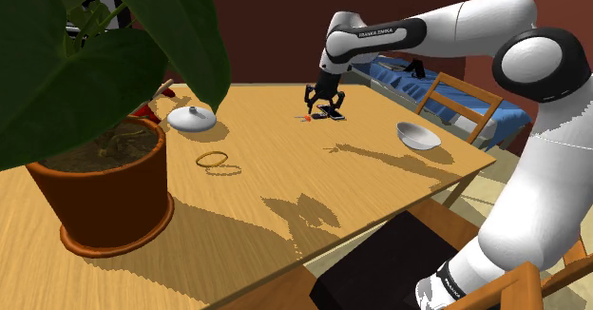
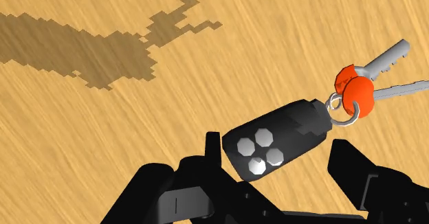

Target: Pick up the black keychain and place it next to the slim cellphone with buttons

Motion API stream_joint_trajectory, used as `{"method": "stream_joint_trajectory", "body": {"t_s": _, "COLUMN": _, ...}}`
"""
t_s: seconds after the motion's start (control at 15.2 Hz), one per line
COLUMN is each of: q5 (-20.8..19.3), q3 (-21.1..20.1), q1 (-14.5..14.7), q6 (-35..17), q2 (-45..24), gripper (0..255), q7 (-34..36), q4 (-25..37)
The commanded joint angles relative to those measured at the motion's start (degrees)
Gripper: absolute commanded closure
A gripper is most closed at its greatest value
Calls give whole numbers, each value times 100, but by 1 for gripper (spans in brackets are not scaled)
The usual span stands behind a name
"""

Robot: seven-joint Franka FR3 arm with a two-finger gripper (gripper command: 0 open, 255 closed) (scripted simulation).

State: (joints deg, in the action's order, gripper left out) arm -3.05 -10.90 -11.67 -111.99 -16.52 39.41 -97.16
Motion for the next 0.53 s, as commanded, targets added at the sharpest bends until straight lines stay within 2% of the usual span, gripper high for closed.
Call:
{"method": "stream_joint_trajectory", "body": {"t_s": 0.0, "q5": -14, "q3": 79, "q1": -119, "q6": 63, "q2": -186, "gripper": 255, "q7": -212, "q4": 250}}
{"method": "stream_joint_trajectory", "body": {"t_s": 0.33, "q5": -22, "q3": 269, "q1": -454, "q6": 286, "q2": -618, "gripper": 255, "q7": -758, "q4": 910}}
{"method": "stream_joint_trajectory", "body": {"t_s": 0.46, "q5": -25, "q3": 286, "q1": -485, "q6": 241, "q2": -681, "gripper": 255, "q7": -804, "q4": 929}}
